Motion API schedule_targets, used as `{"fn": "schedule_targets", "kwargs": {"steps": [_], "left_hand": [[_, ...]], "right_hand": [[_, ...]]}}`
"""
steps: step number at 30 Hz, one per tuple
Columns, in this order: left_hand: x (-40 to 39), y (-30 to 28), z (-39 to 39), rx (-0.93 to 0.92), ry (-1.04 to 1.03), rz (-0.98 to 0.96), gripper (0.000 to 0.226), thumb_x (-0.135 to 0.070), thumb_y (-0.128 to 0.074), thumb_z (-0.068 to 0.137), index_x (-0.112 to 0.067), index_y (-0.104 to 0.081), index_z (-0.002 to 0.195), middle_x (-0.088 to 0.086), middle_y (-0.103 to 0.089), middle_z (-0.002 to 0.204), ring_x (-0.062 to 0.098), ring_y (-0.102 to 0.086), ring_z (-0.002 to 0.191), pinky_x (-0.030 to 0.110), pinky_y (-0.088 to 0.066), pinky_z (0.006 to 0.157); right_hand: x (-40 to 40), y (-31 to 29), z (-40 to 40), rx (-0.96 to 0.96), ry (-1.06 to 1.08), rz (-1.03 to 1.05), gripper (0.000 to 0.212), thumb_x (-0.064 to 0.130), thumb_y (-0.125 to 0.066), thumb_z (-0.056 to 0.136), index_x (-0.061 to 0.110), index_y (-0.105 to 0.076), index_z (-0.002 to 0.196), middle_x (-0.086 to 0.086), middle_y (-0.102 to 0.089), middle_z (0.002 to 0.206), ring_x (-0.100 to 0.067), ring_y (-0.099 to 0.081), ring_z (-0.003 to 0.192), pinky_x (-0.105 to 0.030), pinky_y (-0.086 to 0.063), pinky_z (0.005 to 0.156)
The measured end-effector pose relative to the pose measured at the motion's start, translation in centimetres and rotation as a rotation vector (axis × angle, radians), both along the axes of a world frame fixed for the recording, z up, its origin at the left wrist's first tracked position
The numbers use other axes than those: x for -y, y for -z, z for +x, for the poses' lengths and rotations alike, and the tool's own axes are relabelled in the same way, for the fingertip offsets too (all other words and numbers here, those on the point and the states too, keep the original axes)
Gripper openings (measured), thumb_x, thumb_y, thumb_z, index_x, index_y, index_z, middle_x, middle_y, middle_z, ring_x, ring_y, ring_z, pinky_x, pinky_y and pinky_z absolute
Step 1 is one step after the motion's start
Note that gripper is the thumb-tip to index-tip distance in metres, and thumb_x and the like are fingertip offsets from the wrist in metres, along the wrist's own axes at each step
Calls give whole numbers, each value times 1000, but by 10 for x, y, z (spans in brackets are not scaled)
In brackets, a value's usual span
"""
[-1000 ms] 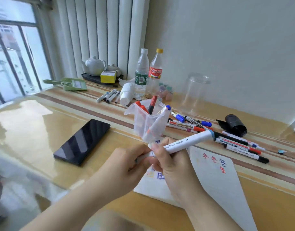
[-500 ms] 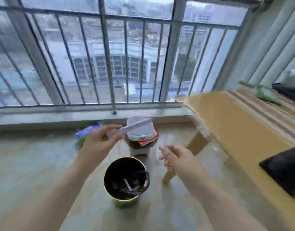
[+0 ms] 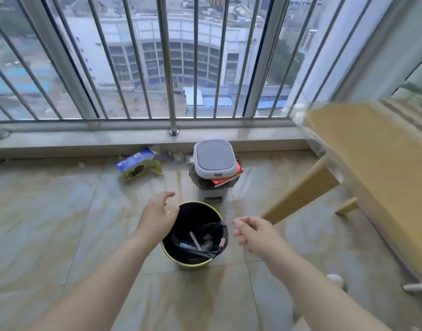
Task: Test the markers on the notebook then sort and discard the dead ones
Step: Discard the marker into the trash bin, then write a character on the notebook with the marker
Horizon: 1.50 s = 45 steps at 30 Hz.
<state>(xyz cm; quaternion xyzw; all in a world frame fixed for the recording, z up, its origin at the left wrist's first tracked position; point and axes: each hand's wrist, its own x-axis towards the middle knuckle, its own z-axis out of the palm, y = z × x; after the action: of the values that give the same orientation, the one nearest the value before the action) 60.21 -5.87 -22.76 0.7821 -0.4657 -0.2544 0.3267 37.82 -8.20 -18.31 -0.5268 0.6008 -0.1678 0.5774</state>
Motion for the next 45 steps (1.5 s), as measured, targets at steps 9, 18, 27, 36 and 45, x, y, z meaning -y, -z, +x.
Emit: {"fn": "schedule_targets", "kwargs": {"steps": [9, 18, 27, 36, 45], "left_hand": [[47, -111, -133, -63, 431, -503, 27, -10, -57, 87, -32, -56, 102, -14, -63, 90, 0, -57, 81, 7, -42, 70], [18, -194, -380, -9, 1156, -645, 30, -15, -53, 89, -35, -50, 111, -26, -51, 91, -6, -51, 80, 11, -38, 65], [-71, -210, -546, -4, 1549, -679, 26, -15, -55, 88, -19, -54, 113, -13, -58, 100, 2, -54, 80, 19, -48, 74], [-71, -200, -622, -1, 1682, -625, 31, -20, -51, 90, -25, -49, 121, -18, -53, 103, -4, -52, 83, 20, -48, 77], [-59, -173, -637, -161, 1682, -597, 32, -17, -52, 88, -26, -51, 119, -20, -50, 100, -6, -49, 86, 16, -46, 68]], "right_hand": [[-38, -105, -90, -26, 27, -299, 12, 43, -56, 82, 38, -64, 89, 14, -67, 86, -4, -61, 75, -24, -52, 76], [-122, -182, -305, -252, 600, -601, 8, 26, -60, 88, 33, -61, 90, 0, -64, 89, -13, -59, 79, -38, -51, 85], [-239, -174, -481, -627, 946, -473, 13, 18, -53, 92, 25, -58, 102, 10, -56, 84, -3, -52, 70, -8, -39, 49], [-209, -160, -551, -914, 848, -494, 30, 17, -56, 90, 17, -57, 120, 10, -47, 98, -5, -48, 79, -19, -41, 78], [-186, -134, -597, -1158, 927, -395, 24, 14, -45, 96, 14, -61, 113, -4, -54, 121, -21, -49, 110, -32, -42, 94]]}}
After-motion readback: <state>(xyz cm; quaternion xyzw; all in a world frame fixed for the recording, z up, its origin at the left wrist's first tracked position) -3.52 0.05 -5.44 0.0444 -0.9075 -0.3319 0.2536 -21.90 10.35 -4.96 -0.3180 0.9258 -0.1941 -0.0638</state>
